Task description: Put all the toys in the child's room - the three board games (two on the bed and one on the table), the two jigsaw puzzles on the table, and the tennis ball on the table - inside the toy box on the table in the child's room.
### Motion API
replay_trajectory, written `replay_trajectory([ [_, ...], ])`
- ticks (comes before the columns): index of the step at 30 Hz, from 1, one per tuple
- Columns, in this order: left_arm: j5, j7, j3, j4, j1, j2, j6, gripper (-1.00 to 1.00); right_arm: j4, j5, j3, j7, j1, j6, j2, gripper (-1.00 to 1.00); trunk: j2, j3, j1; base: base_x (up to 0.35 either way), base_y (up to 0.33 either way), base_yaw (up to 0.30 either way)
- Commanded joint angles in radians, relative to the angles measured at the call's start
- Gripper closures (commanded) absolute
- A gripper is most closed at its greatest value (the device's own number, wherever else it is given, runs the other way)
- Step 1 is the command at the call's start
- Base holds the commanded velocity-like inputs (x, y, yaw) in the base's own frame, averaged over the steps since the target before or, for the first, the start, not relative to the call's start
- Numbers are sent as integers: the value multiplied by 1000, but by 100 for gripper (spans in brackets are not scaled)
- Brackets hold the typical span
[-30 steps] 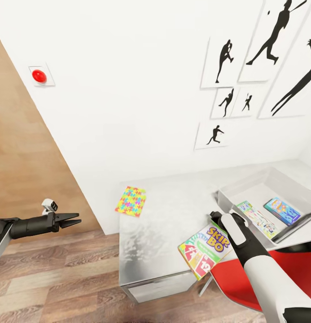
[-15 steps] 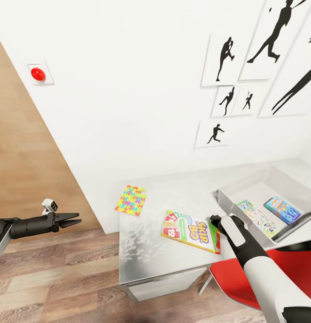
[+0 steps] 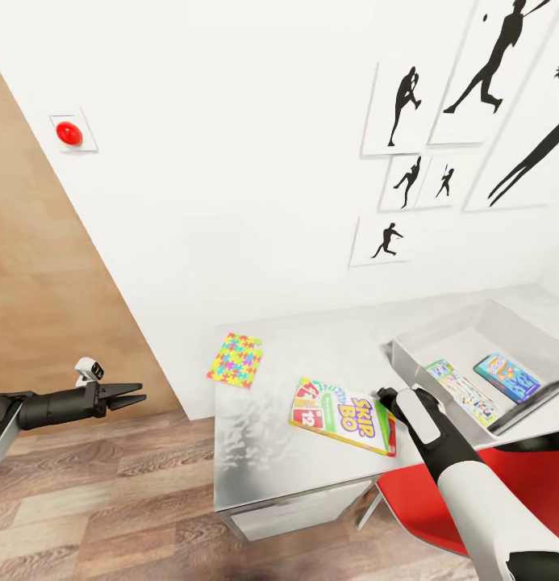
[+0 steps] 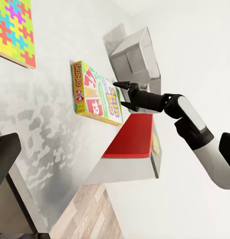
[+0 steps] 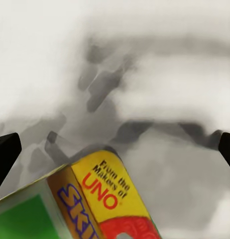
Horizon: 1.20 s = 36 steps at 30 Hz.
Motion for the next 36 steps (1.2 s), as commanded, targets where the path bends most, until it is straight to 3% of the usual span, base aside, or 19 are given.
replay_trajectory([
  [1, 0, -4, -1, 0, -1, 1, 11, -100, -1, -13, 4, -9, 0, 5, -1, -100, -2, -2, 1, 0, 0, 0],
  [19, 0, -4, -1, 0, -1, 0, 11, -100, -1, -12, 4, -9, 0, 4, 0, -100, -2, -2, 1, -1, 45, 0],
  [36, 0, -4, -1, 0, -1, 0, 11, -100, -1, -12, 5, -9, 0, 4, 9, -100, -2, -2, 1, -106, 50, 0],
])
